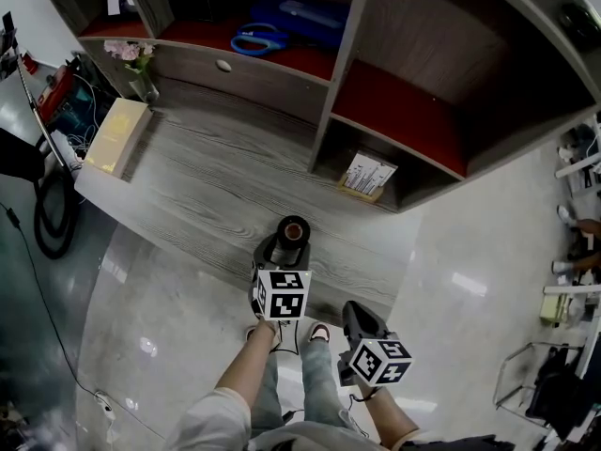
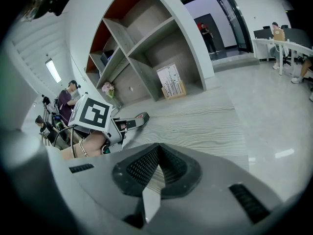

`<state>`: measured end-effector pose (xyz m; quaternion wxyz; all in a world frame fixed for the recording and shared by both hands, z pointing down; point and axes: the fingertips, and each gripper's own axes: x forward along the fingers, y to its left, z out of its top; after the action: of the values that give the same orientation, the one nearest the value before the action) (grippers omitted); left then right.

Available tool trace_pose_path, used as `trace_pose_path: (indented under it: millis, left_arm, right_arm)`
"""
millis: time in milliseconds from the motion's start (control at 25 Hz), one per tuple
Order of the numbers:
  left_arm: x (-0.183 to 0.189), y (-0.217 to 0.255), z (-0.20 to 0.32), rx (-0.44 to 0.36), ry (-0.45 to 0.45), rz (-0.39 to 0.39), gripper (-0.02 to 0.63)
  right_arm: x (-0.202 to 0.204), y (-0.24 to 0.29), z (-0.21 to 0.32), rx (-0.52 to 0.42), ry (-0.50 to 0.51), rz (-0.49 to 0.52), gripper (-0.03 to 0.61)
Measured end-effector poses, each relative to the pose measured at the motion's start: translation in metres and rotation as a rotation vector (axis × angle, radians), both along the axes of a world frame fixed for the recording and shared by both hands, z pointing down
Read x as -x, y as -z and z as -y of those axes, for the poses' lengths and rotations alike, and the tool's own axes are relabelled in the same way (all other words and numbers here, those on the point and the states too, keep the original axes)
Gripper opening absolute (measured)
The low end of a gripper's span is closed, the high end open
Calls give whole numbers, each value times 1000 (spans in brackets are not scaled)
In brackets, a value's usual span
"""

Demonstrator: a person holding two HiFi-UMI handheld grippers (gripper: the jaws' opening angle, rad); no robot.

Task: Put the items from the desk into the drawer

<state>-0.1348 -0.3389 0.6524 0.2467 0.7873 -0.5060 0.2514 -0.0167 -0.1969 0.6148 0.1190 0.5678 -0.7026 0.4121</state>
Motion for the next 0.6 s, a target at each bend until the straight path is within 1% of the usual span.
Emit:
trace_pose_path:
  millis: [320, 600]
  left_arm:
    - [3, 16, -9, -18, 12, -24, 280]
    - [9, 31, -30, -30, 8, -27, 279]
  right_arm:
    - [0, 8, -6, -18, -1, -9, -2]
    - [1, 18, -15, -38, -6, -25, -2]
